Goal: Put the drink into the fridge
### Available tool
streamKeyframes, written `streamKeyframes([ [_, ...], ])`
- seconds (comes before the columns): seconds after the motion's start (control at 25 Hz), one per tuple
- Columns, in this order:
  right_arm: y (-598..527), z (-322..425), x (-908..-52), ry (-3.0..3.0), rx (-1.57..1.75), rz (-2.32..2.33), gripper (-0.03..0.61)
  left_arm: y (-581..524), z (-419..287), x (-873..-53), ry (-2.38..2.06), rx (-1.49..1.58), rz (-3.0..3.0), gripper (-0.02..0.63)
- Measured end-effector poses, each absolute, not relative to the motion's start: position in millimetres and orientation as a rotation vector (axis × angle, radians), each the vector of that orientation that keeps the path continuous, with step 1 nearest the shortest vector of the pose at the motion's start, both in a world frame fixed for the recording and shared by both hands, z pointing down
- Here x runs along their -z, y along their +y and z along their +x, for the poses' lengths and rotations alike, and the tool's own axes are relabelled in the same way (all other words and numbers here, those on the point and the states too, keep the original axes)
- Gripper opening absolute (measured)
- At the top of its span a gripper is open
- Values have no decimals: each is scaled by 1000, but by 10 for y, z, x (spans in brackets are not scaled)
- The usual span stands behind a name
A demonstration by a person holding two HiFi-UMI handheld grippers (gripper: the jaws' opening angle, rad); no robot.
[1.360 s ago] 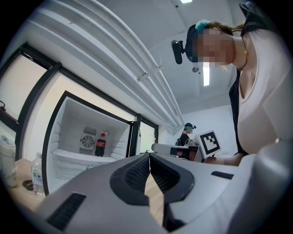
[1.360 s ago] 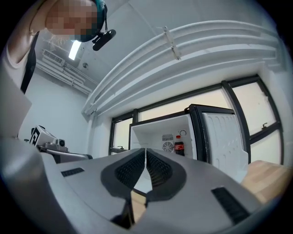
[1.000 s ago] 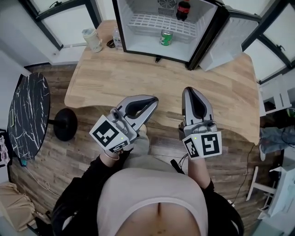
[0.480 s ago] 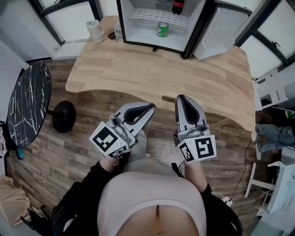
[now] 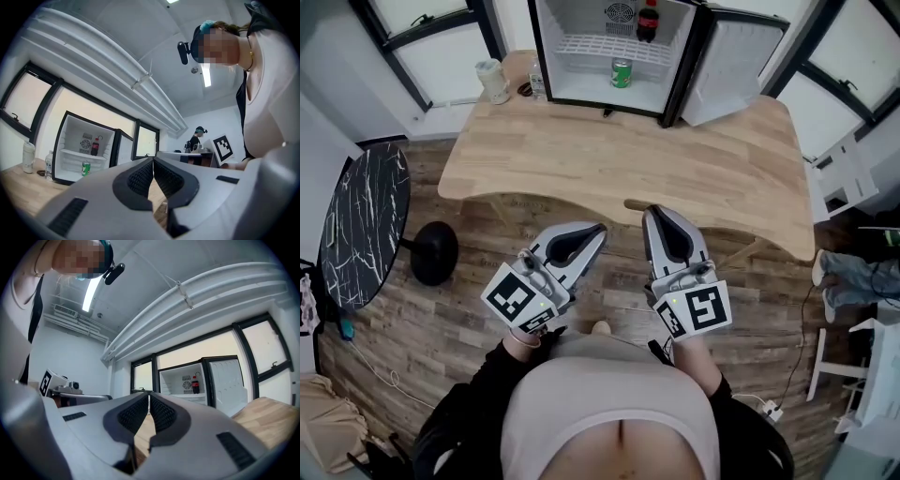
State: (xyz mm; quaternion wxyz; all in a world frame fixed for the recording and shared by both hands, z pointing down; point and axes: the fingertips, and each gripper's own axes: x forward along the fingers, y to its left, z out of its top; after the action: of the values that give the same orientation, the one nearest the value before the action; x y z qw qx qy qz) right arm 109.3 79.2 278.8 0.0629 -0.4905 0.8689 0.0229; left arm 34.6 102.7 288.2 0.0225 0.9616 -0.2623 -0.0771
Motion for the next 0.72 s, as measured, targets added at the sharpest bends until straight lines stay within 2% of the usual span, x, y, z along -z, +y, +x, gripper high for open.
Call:
streamKeyframes([
  [0.32, 1059, 934, -2841, 2653, -41, -1472, 34, 1276, 247, -2928, -799, 242, 2963, 8],
  [0.72, 1830, 431, -2903, 2683, -28, -1440, 35, 2031, -205, -2971, -825, 242, 2948, 8],
])
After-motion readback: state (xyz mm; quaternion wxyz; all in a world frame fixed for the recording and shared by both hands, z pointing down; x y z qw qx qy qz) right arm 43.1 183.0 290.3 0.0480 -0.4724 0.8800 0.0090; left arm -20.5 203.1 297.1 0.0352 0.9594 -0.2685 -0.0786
